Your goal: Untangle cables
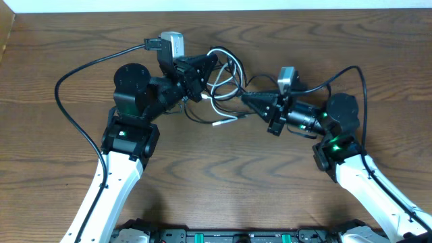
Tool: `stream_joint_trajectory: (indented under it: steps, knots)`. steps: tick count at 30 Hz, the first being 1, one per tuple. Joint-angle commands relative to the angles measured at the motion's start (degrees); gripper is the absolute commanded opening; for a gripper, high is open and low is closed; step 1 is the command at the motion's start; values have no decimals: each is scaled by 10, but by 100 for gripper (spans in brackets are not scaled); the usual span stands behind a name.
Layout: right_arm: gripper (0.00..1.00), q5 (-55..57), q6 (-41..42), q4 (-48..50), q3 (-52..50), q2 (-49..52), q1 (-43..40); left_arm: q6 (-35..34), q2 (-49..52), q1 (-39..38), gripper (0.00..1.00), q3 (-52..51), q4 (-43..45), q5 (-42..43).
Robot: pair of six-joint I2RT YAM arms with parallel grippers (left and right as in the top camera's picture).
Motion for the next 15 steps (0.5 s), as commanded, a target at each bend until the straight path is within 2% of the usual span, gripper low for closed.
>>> stream_joint_trajectory:
  steps: [1, 8, 10, 12, 14, 15]
  knots:
    - [1, 38, 12, 3, 0, -9, -13, -4, -10, 1, 8, 9, 2, 52]
    - [1, 66, 12, 3, 0, -9, -17, -25, -10, 1, 9, 9, -18, 62]
    - [1, 64, 12, 2, 0, -9, -17, -25, -10, 1, 15, 9, -17, 70]
    - [1, 64, 12, 3, 0, -9, -17, -25, -10, -2, 17, 9, -17, 70]
    - [1, 64, 12, 3, 0, -9, -17, -25, -10, -8, 27, 9, -17, 70]
    - [1, 64, 12, 3, 0, -9, -17, -25, -10, -10, 28, 9, -17, 70]
